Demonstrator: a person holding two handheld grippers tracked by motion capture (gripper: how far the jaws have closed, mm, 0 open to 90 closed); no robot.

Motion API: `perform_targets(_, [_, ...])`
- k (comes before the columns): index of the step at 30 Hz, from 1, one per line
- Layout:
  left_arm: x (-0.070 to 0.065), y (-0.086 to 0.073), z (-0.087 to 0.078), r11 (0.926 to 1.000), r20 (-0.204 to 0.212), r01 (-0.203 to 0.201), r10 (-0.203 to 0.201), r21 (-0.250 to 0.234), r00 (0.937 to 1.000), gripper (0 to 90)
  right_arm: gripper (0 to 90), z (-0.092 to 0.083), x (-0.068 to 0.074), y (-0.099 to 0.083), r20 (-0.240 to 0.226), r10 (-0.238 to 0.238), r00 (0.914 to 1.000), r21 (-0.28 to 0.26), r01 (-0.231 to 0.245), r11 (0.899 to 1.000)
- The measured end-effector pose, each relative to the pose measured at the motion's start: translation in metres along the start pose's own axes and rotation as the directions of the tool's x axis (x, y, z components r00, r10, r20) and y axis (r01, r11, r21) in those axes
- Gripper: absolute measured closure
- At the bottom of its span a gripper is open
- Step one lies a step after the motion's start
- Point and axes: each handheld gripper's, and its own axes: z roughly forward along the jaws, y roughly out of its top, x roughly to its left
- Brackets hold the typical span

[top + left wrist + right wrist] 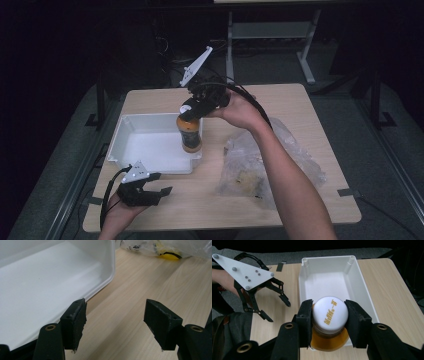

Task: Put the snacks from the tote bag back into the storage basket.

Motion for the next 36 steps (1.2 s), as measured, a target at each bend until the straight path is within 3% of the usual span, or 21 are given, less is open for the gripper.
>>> perform_targets(7, [0.000,0.000,0.001,1.0000,0.007,-0.005,0.005,0.004,1.0000,33.9,59.1,0.009,-0.002,0.004,-0.012,-0.006,0.9999,-0.004,0.006,1.000])
perform_targets(14, [0.004,-0.002,-0.001,0.9999,0.003,0.016,-0.016,-0.005,0.9999,33.8,59.1,0.020,-0.004,0.009,-0.020,-0.012,0.9997,0.016,0.012,1.000])
perform_targets(21, [0.006,-0.003,-0.005,0.9993,-0.009,0.034,-0.034,-0.018,0.9994,33.9,59.1,0.028,-0.007,0.009,-0.034,-0.016,0.9993,0.003,0.017,1.000])
perform_targets(36, [0.008,-0.003,-0.005,0.9998,-0.015,0.016,-0.016,-0.010,0.9998,33.9,59.1,0.043,-0.015,-0.002,-0.025,0.010,0.9996,0.011,-0.010,1.000])
